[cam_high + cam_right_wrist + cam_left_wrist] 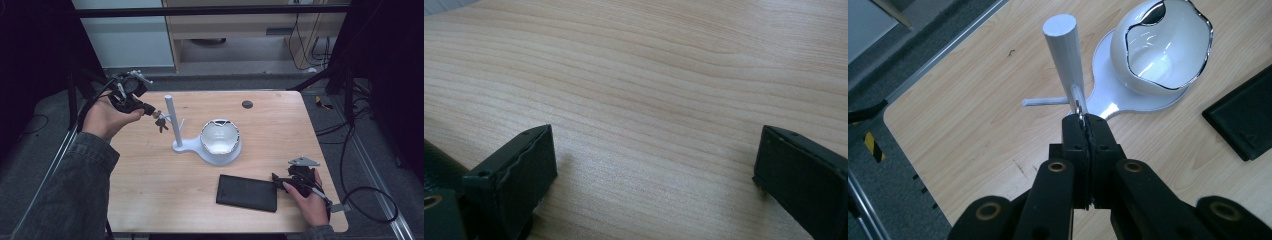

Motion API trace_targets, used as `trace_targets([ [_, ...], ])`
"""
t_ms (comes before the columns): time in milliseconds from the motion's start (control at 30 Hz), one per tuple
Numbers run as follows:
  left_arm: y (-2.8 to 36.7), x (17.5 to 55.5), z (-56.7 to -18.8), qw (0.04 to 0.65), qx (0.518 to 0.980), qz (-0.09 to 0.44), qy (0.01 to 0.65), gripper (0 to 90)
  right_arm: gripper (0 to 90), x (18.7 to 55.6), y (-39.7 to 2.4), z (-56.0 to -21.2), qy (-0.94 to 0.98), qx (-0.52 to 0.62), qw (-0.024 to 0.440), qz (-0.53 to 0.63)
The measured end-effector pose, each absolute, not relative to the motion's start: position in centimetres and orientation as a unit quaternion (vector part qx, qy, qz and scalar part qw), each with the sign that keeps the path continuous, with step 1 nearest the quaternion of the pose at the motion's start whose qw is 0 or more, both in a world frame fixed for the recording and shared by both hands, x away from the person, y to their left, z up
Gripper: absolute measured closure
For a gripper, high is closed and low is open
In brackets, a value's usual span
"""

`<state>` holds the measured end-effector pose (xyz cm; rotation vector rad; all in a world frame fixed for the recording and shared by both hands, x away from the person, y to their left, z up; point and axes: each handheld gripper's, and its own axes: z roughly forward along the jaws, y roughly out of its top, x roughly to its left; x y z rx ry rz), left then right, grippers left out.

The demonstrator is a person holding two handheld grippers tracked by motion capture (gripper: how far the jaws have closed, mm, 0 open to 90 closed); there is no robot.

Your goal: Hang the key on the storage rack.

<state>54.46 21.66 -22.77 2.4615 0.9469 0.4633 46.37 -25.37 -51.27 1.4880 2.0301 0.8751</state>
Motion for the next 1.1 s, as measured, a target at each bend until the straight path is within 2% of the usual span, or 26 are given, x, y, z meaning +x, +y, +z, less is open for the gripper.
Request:
trace_targets([
  [533,19.9,54.7,-23.5,0.23,0.893,0.179,0.344,88.6,3.7,46.4,-25.4,-51.3,0.74,0.542,0.236,0.319],
  [700,19.4,54.6,-24.0,0.234,0.889,0.199,0.338,87.7,3.7,46.3,-25.4,-51.3,0.741,0.542,0.236,0.32],
  [733,19.4,54.5,-24.0,0.239,0.886,0.209,0.337,86.0,3.7,46.3,-25.4,-51.3,0.74,0.542,0.236,0.32],
  [767,19.5,54.4,-23.9,0.246,0.883,0.214,0.337,80.1,3.7,46.4,-25.4,-51.3,0.741,0.541,0.236,0.32],
  [1000,20.6,53.2,-24.5,0.264,0.876,0.228,0.332,68.8,3.7,46.3,-25.4,-51.3,0.74,0.542,0.236,0.32],
  [1100,21.0,52.3,-25.1,0.272,0.871,0.243,0.329,60.2,3.7,46.4,-25.4,-51.3,0.741,0.541,0.236,0.32],
])
